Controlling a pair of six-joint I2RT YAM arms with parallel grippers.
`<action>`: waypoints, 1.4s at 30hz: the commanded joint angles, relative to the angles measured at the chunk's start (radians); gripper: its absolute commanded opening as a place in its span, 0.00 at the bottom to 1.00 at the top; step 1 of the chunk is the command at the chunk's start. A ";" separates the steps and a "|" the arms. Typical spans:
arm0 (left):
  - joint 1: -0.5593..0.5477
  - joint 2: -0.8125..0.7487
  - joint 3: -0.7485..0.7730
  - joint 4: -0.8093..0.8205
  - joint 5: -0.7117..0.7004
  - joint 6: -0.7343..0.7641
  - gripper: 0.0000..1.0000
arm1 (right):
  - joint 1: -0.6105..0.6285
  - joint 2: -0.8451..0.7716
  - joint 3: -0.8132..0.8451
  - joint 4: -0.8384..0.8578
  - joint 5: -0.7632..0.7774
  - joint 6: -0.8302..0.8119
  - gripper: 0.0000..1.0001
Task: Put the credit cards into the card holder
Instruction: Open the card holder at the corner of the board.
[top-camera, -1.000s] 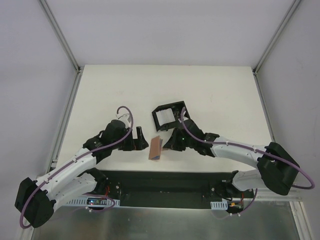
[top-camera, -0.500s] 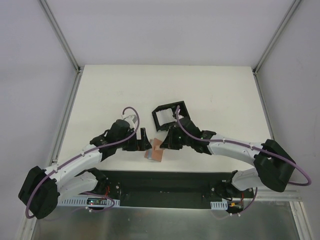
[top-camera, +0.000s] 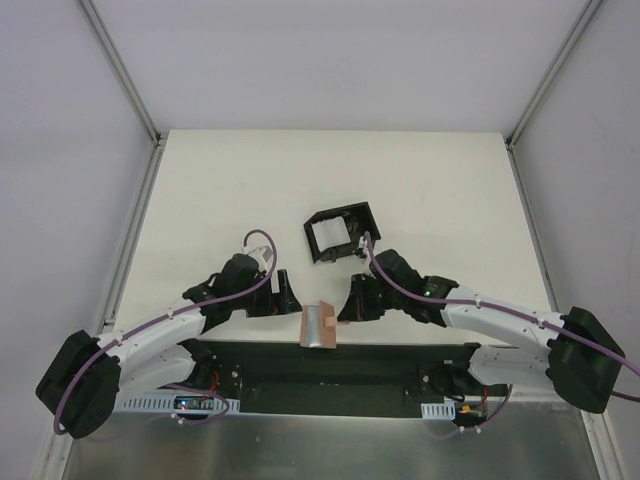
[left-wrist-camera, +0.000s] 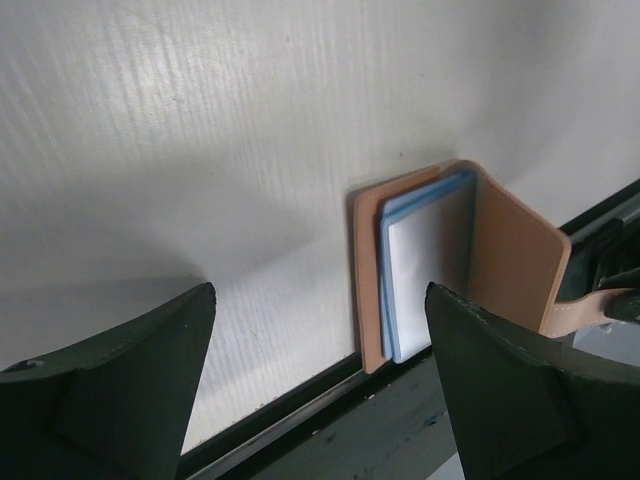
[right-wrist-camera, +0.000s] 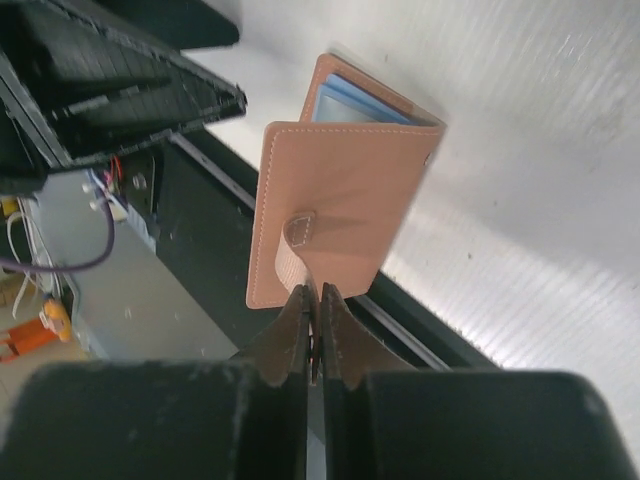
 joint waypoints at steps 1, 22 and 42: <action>-0.023 -0.058 -0.060 0.081 0.058 -0.084 0.84 | 0.027 -0.071 -0.029 -0.107 -0.040 -0.034 0.00; -0.265 -0.068 -0.139 0.168 0.001 -0.288 0.67 | 0.027 -0.094 -0.119 -0.133 0.120 0.102 0.01; -0.336 0.071 -0.042 0.112 0.021 -0.328 0.61 | 0.027 -0.116 -0.109 -0.175 0.140 0.087 0.01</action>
